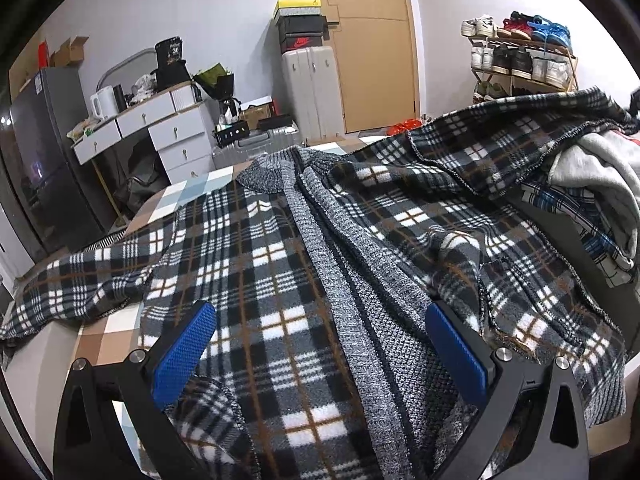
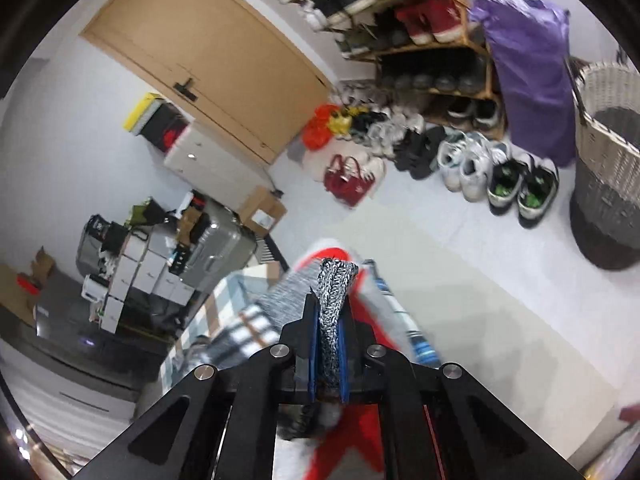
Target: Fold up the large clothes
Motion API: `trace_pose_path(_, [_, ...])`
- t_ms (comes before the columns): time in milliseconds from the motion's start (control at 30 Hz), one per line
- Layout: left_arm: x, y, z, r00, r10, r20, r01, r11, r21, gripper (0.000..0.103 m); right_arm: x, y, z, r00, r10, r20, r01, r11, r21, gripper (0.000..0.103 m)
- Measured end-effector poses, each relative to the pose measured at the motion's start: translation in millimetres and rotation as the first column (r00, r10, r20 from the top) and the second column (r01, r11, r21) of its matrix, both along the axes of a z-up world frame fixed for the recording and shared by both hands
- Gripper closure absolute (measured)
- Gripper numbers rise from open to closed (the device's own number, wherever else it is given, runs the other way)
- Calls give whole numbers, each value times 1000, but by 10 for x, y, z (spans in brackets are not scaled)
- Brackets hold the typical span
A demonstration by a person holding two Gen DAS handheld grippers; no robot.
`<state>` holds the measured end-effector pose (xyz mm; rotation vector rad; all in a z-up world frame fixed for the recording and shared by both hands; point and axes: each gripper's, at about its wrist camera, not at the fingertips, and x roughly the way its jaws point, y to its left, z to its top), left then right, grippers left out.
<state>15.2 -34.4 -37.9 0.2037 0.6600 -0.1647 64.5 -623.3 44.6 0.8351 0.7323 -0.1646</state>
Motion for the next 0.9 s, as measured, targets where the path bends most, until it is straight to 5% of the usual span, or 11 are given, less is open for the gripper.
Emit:
trace_pose_path(233, [6,111,63,1000,16,4,-16,999,-38,1,-136,148,476,992,-94,84,103,989,-110,97])
trace_pose_path(433, [7,193,130,1000,22,17,-21,997,-77,1,-433,190,1085,910,-351,220,391,903,-179,97])
trace_pose_path(533, [-24,263,166,999,26,35,-22,996,-87,1,-328,324,1325,893,-390,226,437,872,-223,97])
trace_pose_path(733, [-51,573,262,996,60,66,-52,993,-110,1,154,1283,2023,927,-208,313,334,838,-432,97])
trace_pose_path(900, [-102,984,361,990,117,73,-103,978,-181,1,734,2747,2313,926,137,351,98,812,-575,97])
